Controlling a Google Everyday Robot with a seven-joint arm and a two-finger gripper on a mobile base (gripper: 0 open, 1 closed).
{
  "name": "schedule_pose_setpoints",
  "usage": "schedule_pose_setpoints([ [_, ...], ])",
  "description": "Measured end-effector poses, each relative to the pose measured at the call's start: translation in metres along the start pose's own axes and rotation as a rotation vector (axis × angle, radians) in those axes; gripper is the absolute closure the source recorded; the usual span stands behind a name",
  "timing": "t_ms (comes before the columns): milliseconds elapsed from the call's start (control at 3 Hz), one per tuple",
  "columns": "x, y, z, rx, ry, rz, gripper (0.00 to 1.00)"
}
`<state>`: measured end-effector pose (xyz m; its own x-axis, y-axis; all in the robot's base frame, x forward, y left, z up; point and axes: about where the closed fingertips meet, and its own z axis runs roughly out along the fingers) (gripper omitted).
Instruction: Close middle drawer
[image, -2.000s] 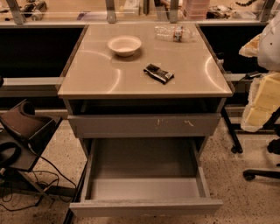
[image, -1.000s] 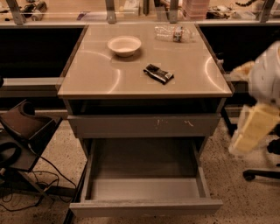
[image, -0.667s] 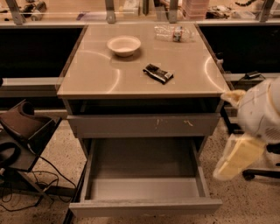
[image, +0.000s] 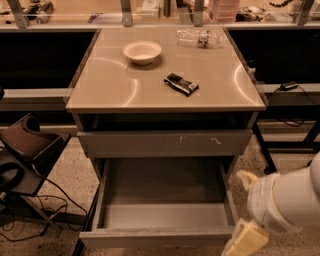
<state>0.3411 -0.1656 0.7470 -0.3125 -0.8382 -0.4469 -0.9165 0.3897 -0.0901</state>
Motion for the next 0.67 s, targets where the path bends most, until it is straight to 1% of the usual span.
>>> schedule_pose_setpoints([
  [333,0.0552,0.0298,0.0465,-0.061,0.093,0.07,0.0],
  [667,0.0552,0.0298,0.0467,-0.061,0.093,0.07,0.0],
])
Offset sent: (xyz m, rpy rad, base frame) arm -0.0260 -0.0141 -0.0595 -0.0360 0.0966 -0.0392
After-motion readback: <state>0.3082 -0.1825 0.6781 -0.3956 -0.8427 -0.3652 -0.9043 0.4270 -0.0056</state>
